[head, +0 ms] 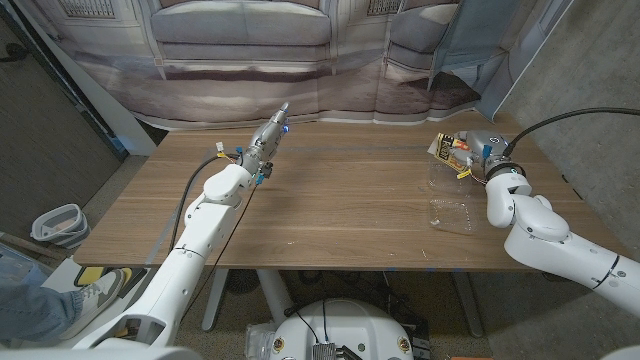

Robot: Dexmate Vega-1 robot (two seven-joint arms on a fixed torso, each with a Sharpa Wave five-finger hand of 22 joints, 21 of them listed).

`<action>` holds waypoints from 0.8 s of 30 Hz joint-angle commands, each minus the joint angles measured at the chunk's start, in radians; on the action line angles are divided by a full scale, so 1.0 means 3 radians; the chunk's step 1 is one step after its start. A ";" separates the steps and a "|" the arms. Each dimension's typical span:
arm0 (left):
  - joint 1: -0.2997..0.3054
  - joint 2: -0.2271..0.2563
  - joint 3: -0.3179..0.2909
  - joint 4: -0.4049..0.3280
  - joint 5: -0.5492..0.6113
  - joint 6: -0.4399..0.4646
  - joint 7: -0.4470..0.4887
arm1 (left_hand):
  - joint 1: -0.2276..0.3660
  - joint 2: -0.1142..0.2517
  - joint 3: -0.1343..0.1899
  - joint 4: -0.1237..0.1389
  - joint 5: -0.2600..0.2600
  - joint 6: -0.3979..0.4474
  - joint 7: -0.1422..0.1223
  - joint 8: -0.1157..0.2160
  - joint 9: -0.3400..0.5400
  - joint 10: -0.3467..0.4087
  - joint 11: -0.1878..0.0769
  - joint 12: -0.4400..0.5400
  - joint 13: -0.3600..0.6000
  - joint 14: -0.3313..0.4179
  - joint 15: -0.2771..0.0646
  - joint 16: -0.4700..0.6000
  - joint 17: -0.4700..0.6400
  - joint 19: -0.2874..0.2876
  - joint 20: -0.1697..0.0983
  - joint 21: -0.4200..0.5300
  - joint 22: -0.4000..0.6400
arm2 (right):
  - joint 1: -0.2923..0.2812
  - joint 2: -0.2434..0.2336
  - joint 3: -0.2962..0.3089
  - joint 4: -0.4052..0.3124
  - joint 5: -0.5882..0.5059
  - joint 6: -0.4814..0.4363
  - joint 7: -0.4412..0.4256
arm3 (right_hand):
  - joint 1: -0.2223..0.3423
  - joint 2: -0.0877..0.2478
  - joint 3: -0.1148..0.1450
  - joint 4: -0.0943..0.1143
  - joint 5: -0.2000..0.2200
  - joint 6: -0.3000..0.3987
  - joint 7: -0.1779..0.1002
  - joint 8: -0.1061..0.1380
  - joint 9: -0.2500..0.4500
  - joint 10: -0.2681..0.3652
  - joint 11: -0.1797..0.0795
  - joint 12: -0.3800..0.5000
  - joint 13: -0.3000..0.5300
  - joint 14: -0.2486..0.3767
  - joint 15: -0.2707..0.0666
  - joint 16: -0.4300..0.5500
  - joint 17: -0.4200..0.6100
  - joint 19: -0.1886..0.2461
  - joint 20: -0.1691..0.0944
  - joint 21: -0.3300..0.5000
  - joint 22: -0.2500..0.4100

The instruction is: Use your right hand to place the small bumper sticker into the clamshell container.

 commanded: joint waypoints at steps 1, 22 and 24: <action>0.0025 0.0002 0.0000 -0.0038 0.0011 0.0022 0.0007 | 0.0035 0.0013 -0.0035 -0.0006 -0.0006 0.0017 0.0003 0.0014 0.0009 -0.0009 0.0008 0.0003 0.0010 0.0000 0.0013 0.0020 0.0012 -0.0208 -0.0074 0.0009 0.0012 | 0.0033 -0.0035 -0.0038 -0.0010 0.0065 -0.0106 0.0066 | -0.0036 -0.0019 0.0005 0.0005 0.0002 -0.0083 0.0007 -0.0043 0.0007 -0.0117 0.0041 -0.0046 0.0006 -0.0116 -0.0282 -0.0017 0.0005 -0.0031 0.0012 -0.0032 0.0014; 0.0074 -0.0023 0.0021 -0.0098 0.0028 0.0017 0.0049 | 0.0041 0.0020 -0.0047 -0.0006 -0.0008 0.0015 0.0002 0.0013 0.0009 -0.0006 0.0010 0.0004 0.0010 0.0000 0.0008 0.0020 0.0012 -0.0210 -0.0071 0.0010 0.0012 | -0.0013 -0.0234 0.0093 -0.0109 0.0400 -0.0125 0.0186 | -0.0318 -0.0144 -0.0143 0.0111 -0.0002 -0.0455 0.0098 -0.0104 0.0010 -0.0506 0.0273 -0.0154 0.0014 -0.0689 -0.0041 -0.0021 0.0018 -0.0255 0.0137 -0.0120 0.0018; 0.0072 -0.0019 0.0027 -0.0102 0.0034 0.0023 0.0049 | 0.0042 0.0021 -0.0048 -0.0006 -0.0008 0.0017 0.0002 0.0014 0.0009 -0.0004 0.0006 0.0005 0.0010 0.0000 0.0013 0.0020 0.0012 -0.0208 -0.0070 0.0011 0.0012 | -0.0017 -0.0252 0.0102 -0.0109 0.0431 -0.0108 0.0182 | -0.0352 -0.0151 -0.0158 0.0123 0.0004 -0.0506 0.0109 -0.0109 0.0009 -0.0554 0.0303 -0.0162 0.0014 -0.0759 -0.0008 -0.0024 0.0017 -0.0284 0.0151 -0.0131 0.0018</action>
